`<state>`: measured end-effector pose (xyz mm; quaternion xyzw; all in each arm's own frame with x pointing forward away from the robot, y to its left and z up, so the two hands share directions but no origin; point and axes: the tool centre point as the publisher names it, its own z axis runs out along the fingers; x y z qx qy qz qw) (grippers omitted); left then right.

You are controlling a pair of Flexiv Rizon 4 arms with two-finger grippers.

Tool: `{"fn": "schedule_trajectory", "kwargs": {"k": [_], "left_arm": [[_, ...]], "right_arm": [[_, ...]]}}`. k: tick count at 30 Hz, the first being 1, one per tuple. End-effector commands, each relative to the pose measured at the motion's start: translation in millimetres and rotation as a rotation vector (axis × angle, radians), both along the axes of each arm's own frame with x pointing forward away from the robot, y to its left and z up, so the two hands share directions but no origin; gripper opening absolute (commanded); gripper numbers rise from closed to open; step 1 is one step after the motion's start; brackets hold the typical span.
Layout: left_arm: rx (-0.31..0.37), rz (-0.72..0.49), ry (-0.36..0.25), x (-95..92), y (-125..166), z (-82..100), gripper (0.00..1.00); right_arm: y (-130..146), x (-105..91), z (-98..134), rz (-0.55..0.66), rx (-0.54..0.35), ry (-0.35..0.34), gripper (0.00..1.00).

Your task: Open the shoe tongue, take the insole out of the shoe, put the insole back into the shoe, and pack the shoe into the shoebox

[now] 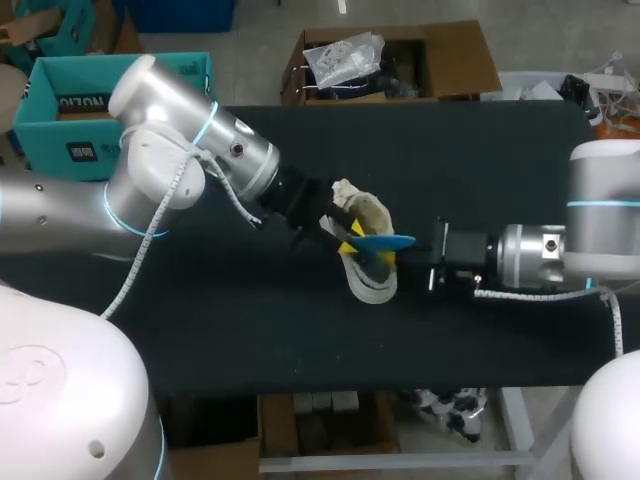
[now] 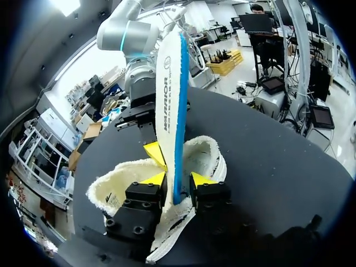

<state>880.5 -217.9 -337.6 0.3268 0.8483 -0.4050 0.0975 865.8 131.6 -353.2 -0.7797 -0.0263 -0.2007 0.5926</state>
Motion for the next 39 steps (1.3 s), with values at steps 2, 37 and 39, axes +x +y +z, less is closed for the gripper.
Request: {"fn": "schedule_trajectory", "kwargs": {"k": [2,37,39], "left_arm": [[-0.033,-0.013,-0.006,-7.5,4.7,7.4,0.42],[-0.021,0.041,-0.022,3.3,3.2,-1.1,0.00],[-0.020,0.052,-0.017,7.8,4.0,-2.5,0.00]], "right_arm": [[-0.6,-0.7,-1.3,-0.007,-0.003,0.000,0.00],[12.7,-5.5,12.0,-0.003,-0.081,0.013,0.00],[12.6,-0.2,9.3,-0.005,-0.082,0.019,0.00]]}}
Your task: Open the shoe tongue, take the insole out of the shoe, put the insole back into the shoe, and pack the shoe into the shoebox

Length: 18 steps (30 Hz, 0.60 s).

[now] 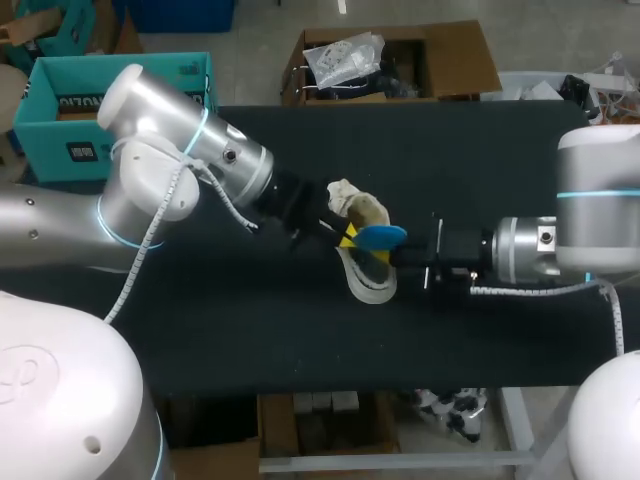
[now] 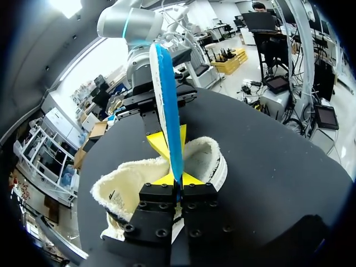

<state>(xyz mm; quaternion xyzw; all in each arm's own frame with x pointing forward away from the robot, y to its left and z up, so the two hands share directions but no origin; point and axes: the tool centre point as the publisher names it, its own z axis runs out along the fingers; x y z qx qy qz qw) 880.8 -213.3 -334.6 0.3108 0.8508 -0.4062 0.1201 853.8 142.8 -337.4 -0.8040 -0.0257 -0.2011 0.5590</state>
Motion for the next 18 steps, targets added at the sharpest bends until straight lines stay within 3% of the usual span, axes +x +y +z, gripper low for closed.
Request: {"fn": "schedule_trajectory", "kwargs": {"k": [1,12,18], "left_arm": [[-0.002,0.010,0.009,9.6,-0.2,-5.8,0.00],[-0.003,0.047,0.035,20.0,1.8,-8.6,0.00],[-0.014,0.022,0.033,10.7,0.1,-1.8,0.24]], "right_arm": [[1.6,13.8,-7.4,0.009,-0.002,0.013,0.00],[0.6,27.7,-15.9,-0.007,-0.006,0.039,0.00],[0.7,22.9,-16.9,-0.013,-0.004,0.040,0.00]]}}
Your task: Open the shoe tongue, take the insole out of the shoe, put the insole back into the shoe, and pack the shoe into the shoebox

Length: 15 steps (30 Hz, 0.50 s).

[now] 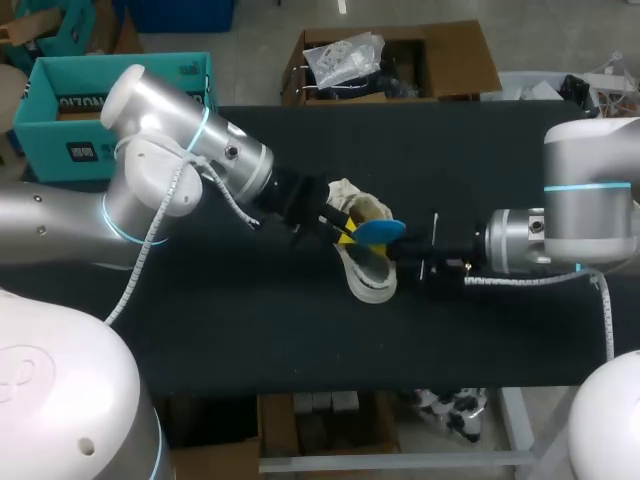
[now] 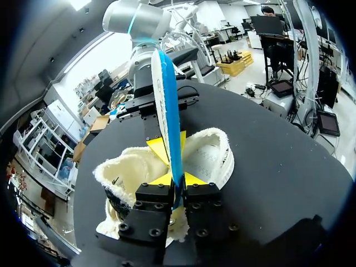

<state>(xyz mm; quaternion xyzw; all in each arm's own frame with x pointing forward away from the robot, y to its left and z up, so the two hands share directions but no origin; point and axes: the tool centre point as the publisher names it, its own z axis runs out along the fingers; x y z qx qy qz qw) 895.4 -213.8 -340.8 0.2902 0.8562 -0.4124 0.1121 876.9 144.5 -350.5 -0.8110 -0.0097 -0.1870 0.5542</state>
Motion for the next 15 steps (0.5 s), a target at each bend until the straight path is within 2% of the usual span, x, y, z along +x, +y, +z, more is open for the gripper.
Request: {"fn": "schedule_trajectory", "kwargs": {"k": [1,2,5,7,8,10,11,13,15], "left_arm": [[-0.011,-0.013,-0.004,-5.4,-0.6,5.5,0.29],[-0.014,-0.020,-0.006,-7.2,-2.0,6.7,0.35],[-0.024,-0.037,-0.015,-12.8,-6.3,10.6,0.33],[-0.028,-0.045,-0.023,-15.8,-9.0,12.5,0.14],[-0.026,-0.050,-0.026,-16.7,-10.1,13.0,0.00],[-0.023,-0.052,-0.030,-17.7,-11.6,13.1,0.00],[-0.022,-0.054,-0.032,-18.1,-12.1,13.0,0.00],[-0.022,-0.057,-0.036,-19.5,-12.6,12.4,0.00],[-0.021,-0.063,-0.050,-22.3,-11.9,11.8,0.00]], "right_arm": [[-0.8,-0.9,-3.7,-0.003,0.005,-0.003,0.00],[-0.5,-1.7,-3.5,-0.004,0.004,-0.004,0.00],[0.2,-3.5,-3.0,-0.007,0.001,-0.007,0.00],[1.0,-4.2,-2.6,-0.008,-0.003,-0.009,0.00],[1.4,-4.5,-2.5,-0.008,-0.004,-0.009,0.00],[2.2,-5.6,-2.2,-0.007,-0.005,-0.011,0.00],[2.6,-6.7,-1.9,-0.006,-0.006,-0.011,0.09],[3.3,-10.7,-0.2,-0.005,-0.005,-0.013,0.39],[4.4,-17.1,3.6,-0.001,-0.010,-0.018,0.48]]}}
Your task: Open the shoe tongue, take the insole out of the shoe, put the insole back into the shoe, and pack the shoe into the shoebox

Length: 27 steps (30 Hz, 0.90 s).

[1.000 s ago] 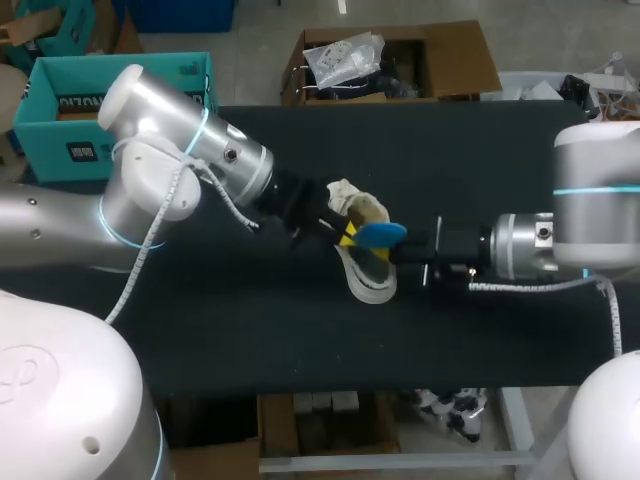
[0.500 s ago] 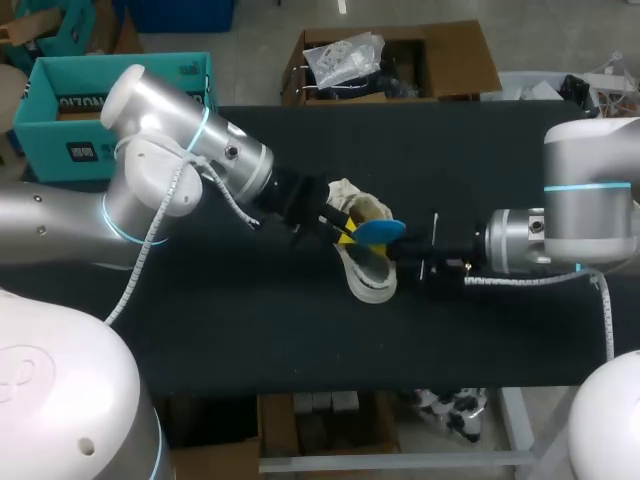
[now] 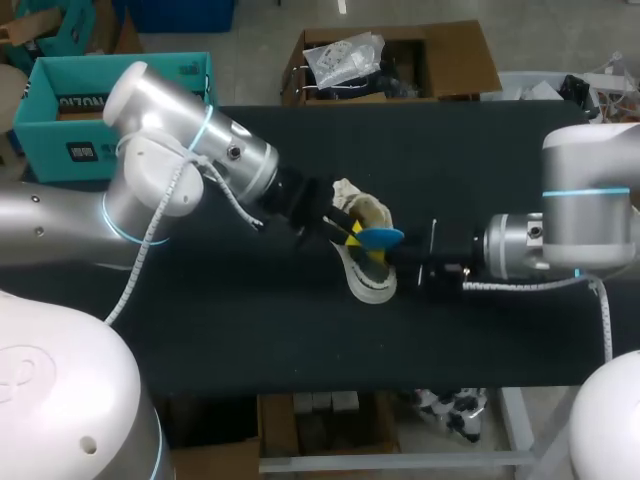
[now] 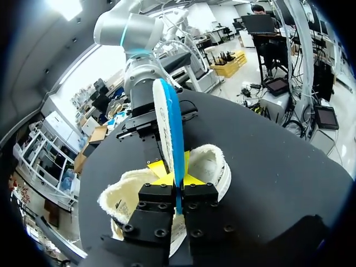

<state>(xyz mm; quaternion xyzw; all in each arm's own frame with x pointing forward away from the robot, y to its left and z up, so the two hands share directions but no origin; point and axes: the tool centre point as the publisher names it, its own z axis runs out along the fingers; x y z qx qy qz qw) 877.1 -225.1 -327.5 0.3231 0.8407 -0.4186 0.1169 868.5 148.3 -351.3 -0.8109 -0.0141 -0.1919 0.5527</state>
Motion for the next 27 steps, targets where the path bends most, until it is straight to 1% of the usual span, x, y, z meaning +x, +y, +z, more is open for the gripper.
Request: {"fn": "schedule_trajectory", "kwargs": {"k": [1,5,9,11,14,15,21,27], "left_arm": [[-0.002,-0.002,-0.027,-6.1,0.4,-1.5,0.00],[-0.006,0.001,-0.075,-14.1,5.2,-1.3,0.00],[-0.016,0.023,-0.129,-17.7,7.0,-2.5,0.00],[-0.022,0.029,-0.135,-17.8,7.0,-3.5,0.00],[-0.029,0.036,-0.140,-17.1,6.5,-4.3,0.00],[-0.034,0.040,-0.142,-16.5,6.5,-4.3,0.00],[-0.043,0.056,-0.145,-10.4,5.4,-3.1,0.00],[-0.032,0.079,-0.143,2.0,2.1,-10.7,0.00]], "right_arm": [[0.8,-12.0,6.3,-0.002,-0.007,-0.006,0.49],[-0.1,-25.2,12.3,-0.005,-0.018,-0.016,0.47],[0.0,-29.5,14.2,-0.015,-0.026,-0.026,0.35],[-0.6,-29.0,14.0,-0.017,-0.026,-0.027,0.26],[-1.4,-26.9,13.2,-0.021,-0.028,-0.030,0.03],[-1.6,-25.8,12.9,-0.023,-0.030,-0.029,0.00],[-4.4,-19.9,11.9,-0.031,-0.043,-0.029,0.00],[-7.3,-5.3,1.9,-0.034,-0.050,-0.029,0.00]]}}
